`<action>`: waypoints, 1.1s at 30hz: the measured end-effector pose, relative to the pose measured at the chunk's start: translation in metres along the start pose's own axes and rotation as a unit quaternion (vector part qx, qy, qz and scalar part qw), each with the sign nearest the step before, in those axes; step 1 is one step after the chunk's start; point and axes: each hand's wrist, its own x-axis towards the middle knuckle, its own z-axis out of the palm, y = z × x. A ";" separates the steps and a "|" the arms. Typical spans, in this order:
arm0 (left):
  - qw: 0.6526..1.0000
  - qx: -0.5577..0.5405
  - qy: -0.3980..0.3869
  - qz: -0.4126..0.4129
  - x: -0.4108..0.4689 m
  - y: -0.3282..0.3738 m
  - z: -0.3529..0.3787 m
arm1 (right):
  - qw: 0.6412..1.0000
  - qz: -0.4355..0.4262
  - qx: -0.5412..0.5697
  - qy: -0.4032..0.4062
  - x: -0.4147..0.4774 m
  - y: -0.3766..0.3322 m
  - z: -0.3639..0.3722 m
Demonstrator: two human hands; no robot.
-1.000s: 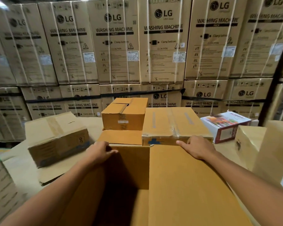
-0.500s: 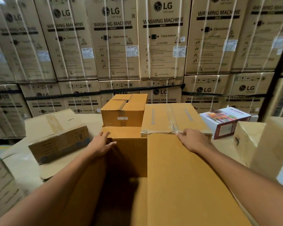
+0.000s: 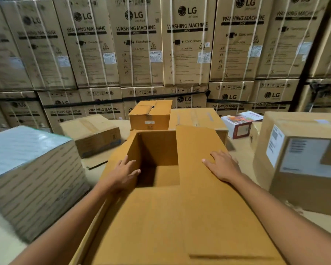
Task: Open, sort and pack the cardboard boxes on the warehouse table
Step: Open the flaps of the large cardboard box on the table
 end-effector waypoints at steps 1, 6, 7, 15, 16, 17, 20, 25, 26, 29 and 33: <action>1.000 -0.002 -0.001 0.001 -0.019 -0.002 0.004 | 1.000 0.002 -0.006 0.003 -0.019 0.000 0.000; 1.000 -0.003 -0.002 -0.009 -0.085 -0.004 0.015 | 0.999 0.009 -0.034 -0.008 -0.098 -0.012 -0.002; 1.000 -0.006 -0.001 -0.012 -0.096 -0.003 0.015 | 0.999 0.008 -0.046 -0.015 -0.112 -0.017 -0.003; 0.995 -0.015 0.067 -0.070 -0.146 -0.004 0.026 | 0.997 0.007 -0.044 -0.068 -0.180 -0.074 -0.009; 0.994 -0.018 0.075 -0.073 -0.145 -0.005 0.028 | 0.995 0.013 -0.051 -0.080 -0.184 -0.080 -0.008; 0.993 -0.018 0.085 -0.074 -0.144 -0.005 0.028 | 0.994 0.018 -0.060 -0.092 -0.188 -0.085 -0.007; 0.991 -0.027 0.108 -0.073 -0.143 -0.006 0.027 | 0.993 0.026 -0.062 -0.095 -0.194 -0.098 -0.015; 0.985 -0.085 0.130 -0.080 -0.145 -0.017 0.014 | 0.997 0.014 0.048 -0.053 -0.192 -0.125 -0.047; 0.984 -0.094 0.130 -0.081 -0.146 -0.020 0.013 | 0.995 0.011 0.083 -0.051 -0.189 -0.130 -0.056; 0.981 -0.105 0.138 -0.083 -0.144 -0.034 0.009 | 0.989 -0.010 0.137 -0.052 -0.181 -0.138 -0.094; 0.985 -0.069 0.136 -0.083 -0.141 -0.040 0.007 | 0.992 -0.003 0.119 -0.030 -0.171 -0.137 -0.151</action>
